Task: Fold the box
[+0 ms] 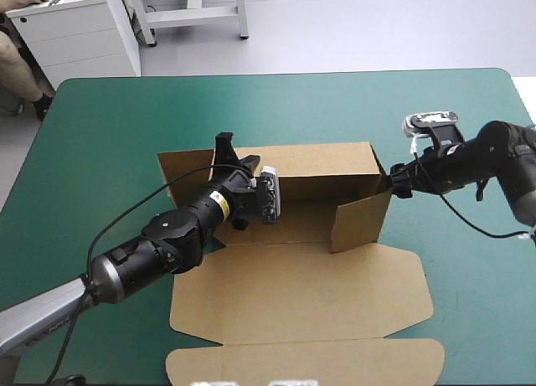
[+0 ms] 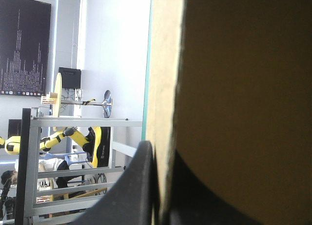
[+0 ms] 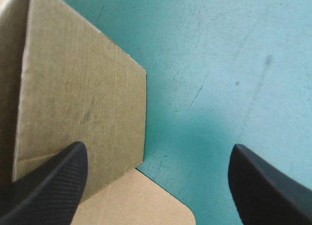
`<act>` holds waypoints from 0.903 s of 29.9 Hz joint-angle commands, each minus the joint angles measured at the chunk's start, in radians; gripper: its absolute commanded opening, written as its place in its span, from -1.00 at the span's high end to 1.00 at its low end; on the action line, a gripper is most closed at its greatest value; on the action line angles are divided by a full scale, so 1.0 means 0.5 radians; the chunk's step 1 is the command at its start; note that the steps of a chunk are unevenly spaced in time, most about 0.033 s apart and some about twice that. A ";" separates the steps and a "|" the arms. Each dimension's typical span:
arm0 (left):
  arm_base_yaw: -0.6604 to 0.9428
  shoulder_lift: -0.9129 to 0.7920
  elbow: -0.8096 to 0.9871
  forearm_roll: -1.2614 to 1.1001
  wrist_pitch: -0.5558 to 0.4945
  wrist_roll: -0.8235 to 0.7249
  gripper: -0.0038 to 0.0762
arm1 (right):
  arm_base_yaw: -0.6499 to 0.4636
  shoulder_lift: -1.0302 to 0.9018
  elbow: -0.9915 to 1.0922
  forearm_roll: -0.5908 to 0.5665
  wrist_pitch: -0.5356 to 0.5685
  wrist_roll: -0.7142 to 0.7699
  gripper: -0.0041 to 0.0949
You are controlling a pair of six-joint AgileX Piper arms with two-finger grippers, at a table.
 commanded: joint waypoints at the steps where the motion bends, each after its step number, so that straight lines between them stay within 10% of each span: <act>1: -0.002 -0.042 -0.038 -0.050 0.096 -0.069 0.92 | -0.013 -0.178 0.121 0.103 -0.229 -0.176 -0.54; 27: -0.002 -0.042 -0.038 -0.026 0.094 -0.085 0.92 | -0.013 -0.248 0.341 0.539 -0.132 -0.975 -0.54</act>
